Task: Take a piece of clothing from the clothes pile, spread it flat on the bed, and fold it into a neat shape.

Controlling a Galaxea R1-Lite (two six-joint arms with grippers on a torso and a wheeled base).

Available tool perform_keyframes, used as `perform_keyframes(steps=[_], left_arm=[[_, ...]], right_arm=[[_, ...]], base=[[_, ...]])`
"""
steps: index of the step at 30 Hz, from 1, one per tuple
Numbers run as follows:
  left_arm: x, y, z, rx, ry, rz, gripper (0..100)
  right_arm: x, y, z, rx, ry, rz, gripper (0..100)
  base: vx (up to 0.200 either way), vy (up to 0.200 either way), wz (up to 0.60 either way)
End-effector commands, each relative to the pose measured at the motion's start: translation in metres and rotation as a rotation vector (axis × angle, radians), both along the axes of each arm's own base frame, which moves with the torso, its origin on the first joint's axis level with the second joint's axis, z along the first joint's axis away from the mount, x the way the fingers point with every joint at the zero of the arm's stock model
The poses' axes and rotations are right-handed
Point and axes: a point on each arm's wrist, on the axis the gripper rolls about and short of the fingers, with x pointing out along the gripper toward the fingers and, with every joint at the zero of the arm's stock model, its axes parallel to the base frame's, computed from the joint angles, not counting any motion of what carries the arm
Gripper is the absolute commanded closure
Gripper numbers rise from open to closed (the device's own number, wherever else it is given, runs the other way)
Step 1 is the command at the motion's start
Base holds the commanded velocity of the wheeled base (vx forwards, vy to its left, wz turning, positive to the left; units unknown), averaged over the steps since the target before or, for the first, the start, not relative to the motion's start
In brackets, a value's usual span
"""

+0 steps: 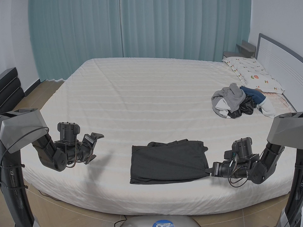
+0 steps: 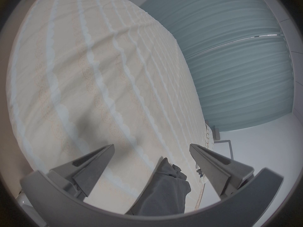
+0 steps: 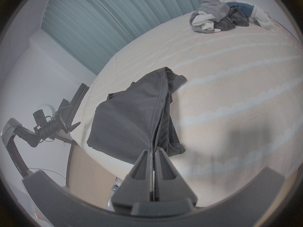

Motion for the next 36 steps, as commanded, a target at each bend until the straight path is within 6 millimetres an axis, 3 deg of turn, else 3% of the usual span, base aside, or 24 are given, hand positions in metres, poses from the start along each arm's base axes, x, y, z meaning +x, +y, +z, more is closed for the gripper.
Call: perform_keyframes(steps=[1, 4, 5, 15, 17, 20, 25, 28, 30, 36], left_arm=[[0.0, 0.0, 0.0, -0.001, -0.001, 0.0, 0], [0.0, 0.001, 0.0, 0.0, 0.002, 0.002, 0], [0.0, 0.0, 0.0, 0.0, 0.001, 0.0, 0], [0.0, 0.0, 0.0, -0.001, -0.001, 0.002, 0], [-0.001, 0.001, -0.001, 0.002, 0.001, -0.002, 0], [-0.001, 0.0, -0.001, 0.002, 0.001, -0.003, 0], [-0.001, 0.0, -0.001, 0.002, 0.001, -0.003, 0], [-0.001, 0.0, -0.001, 0.002, 0.001, -0.003, 0], [-0.001, 0.0, -0.001, 0.004, 0.002, -0.005, 0], [-0.001, 0.0, -0.001, 0.006, 0.001, -0.006, 0]], right_arm=[[-0.002, -0.001, -0.001, -0.018, -0.004, 0.013, 100], [-0.002, -0.001, -0.003, -0.029, -0.003, 0.021, 100], [-0.002, -0.001, -0.004, -0.032, 0.0, 0.023, 0], [0.005, 0.0, 0.0, -0.019, -0.028, 0.019, 0], [0.029, 0.0, 0.023, 0.091, -0.108, -0.074, 0], [0.042, 0.003, 0.025, 0.133, -0.112, -0.111, 0], [0.06, 0.009, 0.008, 0.13, -0.106, -0.132, 0], [0.062, 0.009, 0.007, 0.128, -0.106, -0.135, 0], [0.08, 0.015, -0.01, 0.101, -0.122, -0.176, 0], [0.091, 0.023, -0.019, 0.109, -0.129, -0.168, 0]], base=[[0.0, 0.0, 0.0], [0.0, 0.0, 0.0], [0.0, 0.0, 0.0], [0.0, 0.0, 0.0], [0.1, 0.0, 0.0], [0.2, 0.0, 0.0], [0.08, 0.0, 0.0], [0.0, 0.0, 0.0], [0.0, 0.0, 0.0], [0.0, 0.0, 0.0]])
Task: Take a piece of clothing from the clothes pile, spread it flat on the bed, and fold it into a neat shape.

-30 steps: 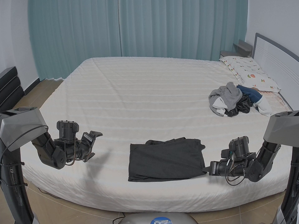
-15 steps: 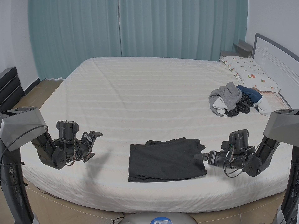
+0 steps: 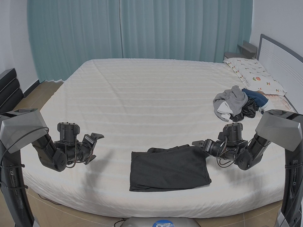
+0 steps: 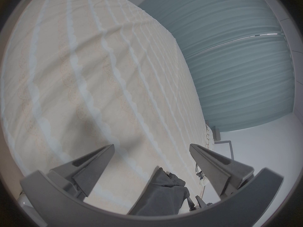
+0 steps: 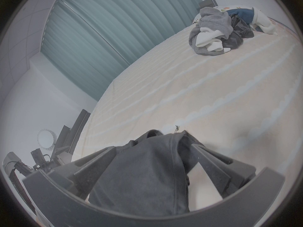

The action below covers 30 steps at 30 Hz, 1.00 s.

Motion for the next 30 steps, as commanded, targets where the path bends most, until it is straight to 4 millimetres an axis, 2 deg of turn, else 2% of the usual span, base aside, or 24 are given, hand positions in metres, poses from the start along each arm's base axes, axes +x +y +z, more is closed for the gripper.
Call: perform_keyframes(steps=[1, 4, 5, 13, 20, 30], left_arm=[[0.0, 0.0, -0.001, 0.001, 0.001, 0.0, 0], [0.0, 0.0, -0.001, 0.001, 0.001, 0.0, 0], [0.0, 0.0, -0.001, 0.001, 0.001, 0.0, 0], [0.0, 0.0, -0.001, 0.001, 0.001, 0.0, 0], [0.0, 0.0, -0.001, 0.001, 0.001, 0.0, 0], [0.0, 0.0, -0.001, 0.001, 0.001, 0.0, 0]], right_arm=[[0.011, 0.009, -0.024, -0.01, 0.023, 0.005, 0], [0.018, 0.014, -0.03, -0.009, 0.015, 0.011, 0], [0.018, 0.014, -0.03, -0.009, 0.013, 0.011, 100], [0.032, 0.014, -0.025, 0.034, 0.021, -0.082, 100], [0.033, 0.005, -0.022, 0.038, 0.022, -0.113, 100], [0.035, 0.002, -0.023, 0.035, 0.021, -0.126, 100]], base=[[0.0, 0.0, 0.0], [0.0, 0.0, 0.0], [0.0, 0.0, 0.0], [0.0, 0.0, 0.0], [0.0, 0.0, 0.0], [0.0, 0.0, 0.0]])
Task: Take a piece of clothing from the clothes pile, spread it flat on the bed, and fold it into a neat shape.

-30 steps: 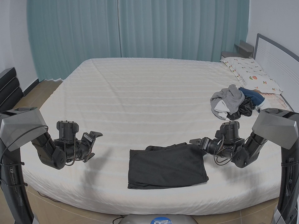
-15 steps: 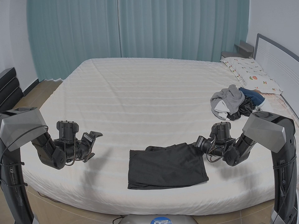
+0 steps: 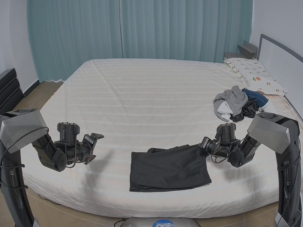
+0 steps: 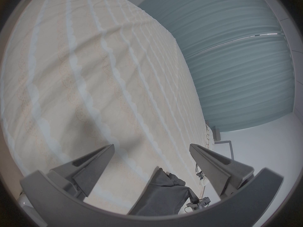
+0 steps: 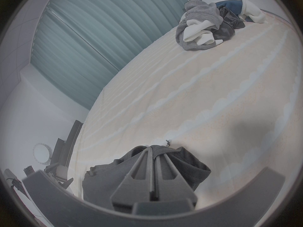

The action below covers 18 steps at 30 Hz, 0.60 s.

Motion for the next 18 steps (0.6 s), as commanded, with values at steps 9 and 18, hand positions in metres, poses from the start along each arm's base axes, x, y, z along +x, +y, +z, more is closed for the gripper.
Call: perform_keyframes(steps=[9, 18], left_arm=[[0.0, 0.0, -0.001, 0.0, 0.001, -0.001, 0], [0.0, 0.0, -0.001, -0.001, 0.002, 0.0, 0]], right_arm=[[0.0, -0.005, 0.0, 0.006, 0.009, -0.024, 0], [-0.048, -0.019, 0.027, 0.042, 0.056, 0.07, 0]], base=[[0.0, 0.0, 0.0], [0.0, 0.0, 0.0]])
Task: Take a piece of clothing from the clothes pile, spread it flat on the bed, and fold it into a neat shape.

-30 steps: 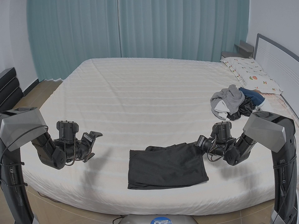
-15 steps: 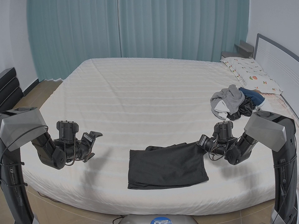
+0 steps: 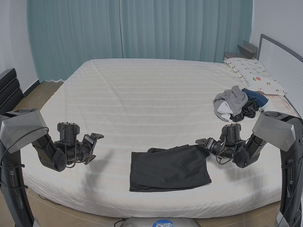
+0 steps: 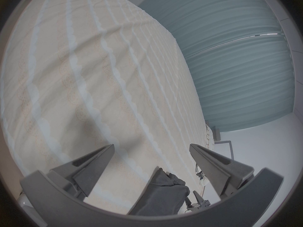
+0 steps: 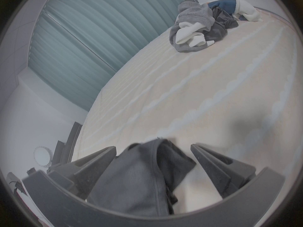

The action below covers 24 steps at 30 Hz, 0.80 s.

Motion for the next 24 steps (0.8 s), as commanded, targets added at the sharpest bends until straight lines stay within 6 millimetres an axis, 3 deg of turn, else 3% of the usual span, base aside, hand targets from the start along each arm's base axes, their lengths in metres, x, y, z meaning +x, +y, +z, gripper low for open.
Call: perform_keyframes(steps=[1, 5, 8, 15, 16, 24], left_arm=[[0.0, 0.0, -0.001, 0.0, 0.001, 0.001, 0], [0.0, 0.0, -0.001, -0.002, 0.003, -0.002, 0], [0.0, 0.0, -0.001, -0.003, 0.004, -0.001, 0], [0.0, 0.0, 0.0, -0.005, 0.003, 0.0, 0], [0.0, 0.0, 0.0, -0.005, 0.003, 0.0, 0], [0.001, 0.0, 0.001, -0.01, -0.001, 0.003, 0]], right_arm=[[-0.042, -0.007, 0.023, 0.036, 0.038, 0.107, 0], [-0.076, -0.011, 0.018, 0.01, 0.093, 0.225, 0], [-0.091, -0.009, 0.012, -0.028, 0.105, 0.284, 0], [-0.107, 0.001, 0.005, -0.048, 0.103, 0.339, 0], [-0.108, 0.001, 0.004, -0.054, 0.104, 0.342, 100], [-0.12, -0.006, 0.0, -0.118, 0.128, 0.373, 100]], base=[[0.0, 0.0, 0.0], [0.0, 0.0, 0.0], [0.0, 0.0, 0.0], [0.0, 0.0, 0.0], [0.0, 0.0, 0.0], [0.0, 0.0, 0.0]])
